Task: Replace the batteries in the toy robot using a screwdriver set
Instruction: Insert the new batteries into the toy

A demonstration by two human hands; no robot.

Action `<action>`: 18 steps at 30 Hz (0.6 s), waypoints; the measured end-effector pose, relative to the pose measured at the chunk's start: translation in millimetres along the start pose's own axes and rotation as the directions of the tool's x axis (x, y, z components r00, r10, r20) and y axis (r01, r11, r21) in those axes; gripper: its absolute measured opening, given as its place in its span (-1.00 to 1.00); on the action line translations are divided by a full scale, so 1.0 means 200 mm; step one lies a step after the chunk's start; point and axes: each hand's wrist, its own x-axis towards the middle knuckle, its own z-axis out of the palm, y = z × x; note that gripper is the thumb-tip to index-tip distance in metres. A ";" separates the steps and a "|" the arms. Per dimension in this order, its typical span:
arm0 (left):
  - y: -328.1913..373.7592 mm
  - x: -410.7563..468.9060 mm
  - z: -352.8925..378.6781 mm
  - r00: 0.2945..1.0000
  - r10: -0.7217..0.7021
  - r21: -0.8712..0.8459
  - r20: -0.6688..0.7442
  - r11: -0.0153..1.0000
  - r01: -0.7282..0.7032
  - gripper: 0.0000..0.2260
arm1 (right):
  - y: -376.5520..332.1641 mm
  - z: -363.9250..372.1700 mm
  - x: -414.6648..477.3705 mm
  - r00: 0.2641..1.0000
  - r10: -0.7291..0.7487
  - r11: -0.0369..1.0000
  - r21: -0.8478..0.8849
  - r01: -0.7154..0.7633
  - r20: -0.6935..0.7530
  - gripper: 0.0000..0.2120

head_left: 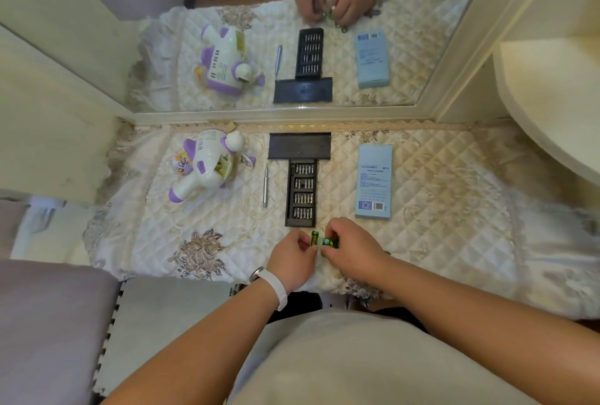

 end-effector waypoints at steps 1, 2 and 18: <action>0.00 -0.01 -0.02 1.000 0.012 -0.019 -0.006 1.000 -0.012 -0.95 | -0.01 -0.01 0.00 1.000 0.015 1.000 0.027 -0.015 -0.002 -0.86; 0.01 -0.02 -0.03 1.000 0.024 -0.042 -0.015 0.999 -0.025 -0.95 | -0.03 -0.03 0.00 1.000 0.026 0.998 0.053 -0.026 -0.005 -0.85; 0.08 -0.07 -0.66 0.957 0.288 -0.389 -0.043 0.877 -0.281 -0.84 | -0.69 -0.14 0.08 0.984 0.002 0.962 0.270 0.046 -0.177 -0.75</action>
